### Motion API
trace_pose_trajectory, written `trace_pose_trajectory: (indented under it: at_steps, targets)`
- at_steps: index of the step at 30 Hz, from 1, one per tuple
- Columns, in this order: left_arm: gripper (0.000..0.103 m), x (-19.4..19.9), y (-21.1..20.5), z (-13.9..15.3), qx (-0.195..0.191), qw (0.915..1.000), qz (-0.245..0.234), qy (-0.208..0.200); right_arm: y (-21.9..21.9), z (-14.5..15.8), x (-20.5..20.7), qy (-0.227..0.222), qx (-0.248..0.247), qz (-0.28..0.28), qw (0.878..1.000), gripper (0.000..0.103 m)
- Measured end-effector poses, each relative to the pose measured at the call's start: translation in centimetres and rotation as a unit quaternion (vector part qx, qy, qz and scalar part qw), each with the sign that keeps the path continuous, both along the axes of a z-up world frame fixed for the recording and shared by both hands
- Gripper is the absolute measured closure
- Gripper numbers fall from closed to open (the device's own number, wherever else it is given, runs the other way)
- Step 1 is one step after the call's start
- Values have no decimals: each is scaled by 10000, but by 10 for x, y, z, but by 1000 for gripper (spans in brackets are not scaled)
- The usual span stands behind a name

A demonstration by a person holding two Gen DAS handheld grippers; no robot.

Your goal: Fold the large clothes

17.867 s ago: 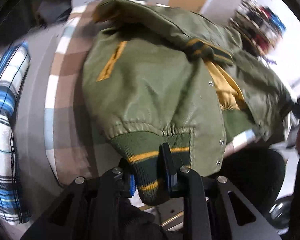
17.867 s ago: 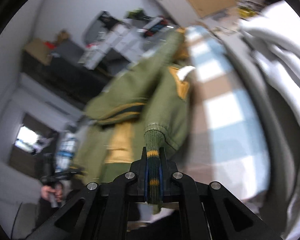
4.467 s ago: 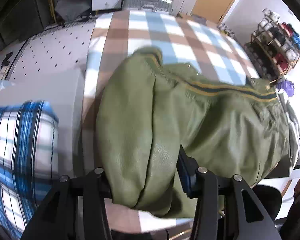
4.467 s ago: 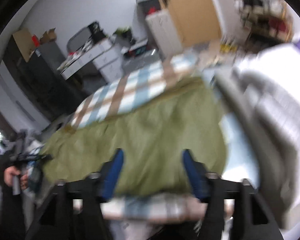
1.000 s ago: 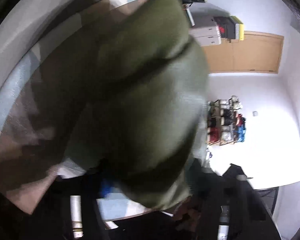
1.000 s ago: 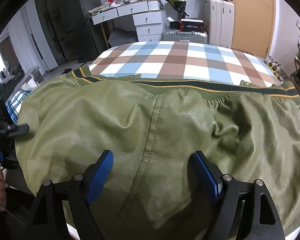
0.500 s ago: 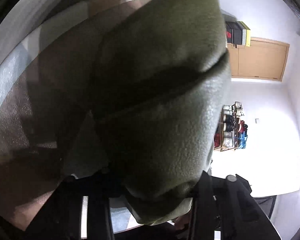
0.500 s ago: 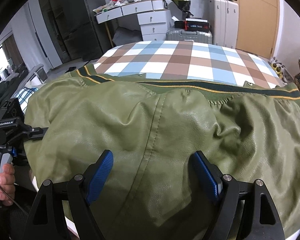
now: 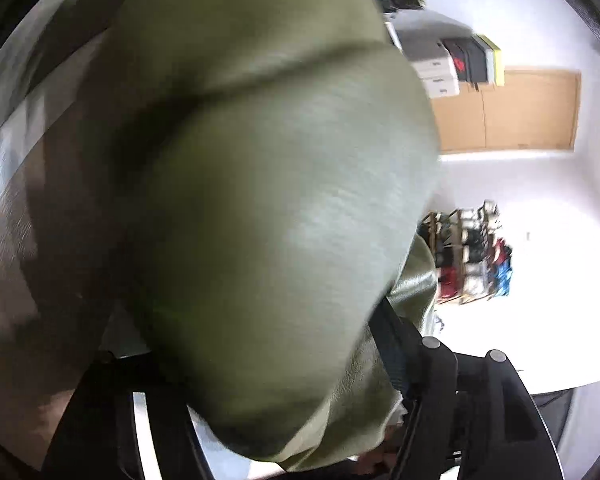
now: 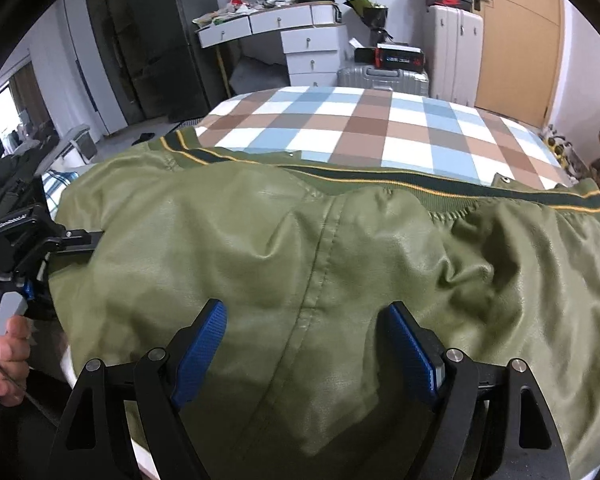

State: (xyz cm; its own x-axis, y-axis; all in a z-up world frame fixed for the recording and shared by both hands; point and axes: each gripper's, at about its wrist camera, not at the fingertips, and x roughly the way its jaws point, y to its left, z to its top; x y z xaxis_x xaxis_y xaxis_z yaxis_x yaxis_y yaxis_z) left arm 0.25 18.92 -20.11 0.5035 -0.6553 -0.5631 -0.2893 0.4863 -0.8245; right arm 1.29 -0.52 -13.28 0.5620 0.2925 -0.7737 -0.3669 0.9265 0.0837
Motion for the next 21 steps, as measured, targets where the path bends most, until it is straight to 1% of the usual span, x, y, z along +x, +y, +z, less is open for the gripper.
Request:
trace_pose_trajectory:
  at_steps: [1,2,3,4,6,8,10,11,13,14,15,16,17,18,19,20,21]
  targets:
    - [59,-1,0,2,150,9998,2,-105,1,0,0,8,-15,-36,10000,21]
    - [65,-1,2,3,226,9996,14,-171,1,-1,0,14,-11,-52,10000,21]
    - [74,-3,4,4,267,9993,64,-247,1,-1,0,21,-10,-73,10000,21]
    - [77,-3,6,7,308,9990,70,-328,1,-1,0,38,-10,-86,10000,21]
    - [81,-5,4,19,644,9967,40,-496,0,-3,4,164,23,-123,9998,21]
    - [83,-7,-5,36,1108,9904,-56,-830,-1,-7,8,412,108,-146,9990,20]
    - [83,-6,-15,50,1385,9838,-144,-1133,-4,-11,12,556,194,-59,9982,20]
    - [83,-7,-22,59,1584,9781,-201,-1336,-6,-12,12,591,228,-35,9980,20]
    - [83,-5,-42,75,2007,9636,-399,-1718,-9,-12,12,617,283,-3,9977,22]
    - [83,11,-41,74,2150,9579,-470,-1842,-11,-13,12,634,319,-6,9975,22]
    - [84,14,-50,79,2306,9503,-585,-2008,-14,-13,12,679,382,-9,9970,23]
    - [84,18,-52,79,2421,9457,-655,-2068,-16,-14,12,705,426,-3,9966,24]
    - [83,12,-36,76,2478,9441,-671,-2066,-19,-14,12,734,495,6,9961,24]
    - [79,13,-26,71,2470,9482,-548,-1921,-22,-14,12,757,567,21,9955,25]
    - [65,14,-12,63,2378,9559,-355,-1689,-23,-14,12,750,604,40,9953,25]
    - [56,30,-9,50,2268,9605,-285,-1585,-23,-14,11,734,603,50,9955,25]
    - [44,31,3,37,2145,9662,-204,-1417,-22,-13,11,712,583,54,9957,25]
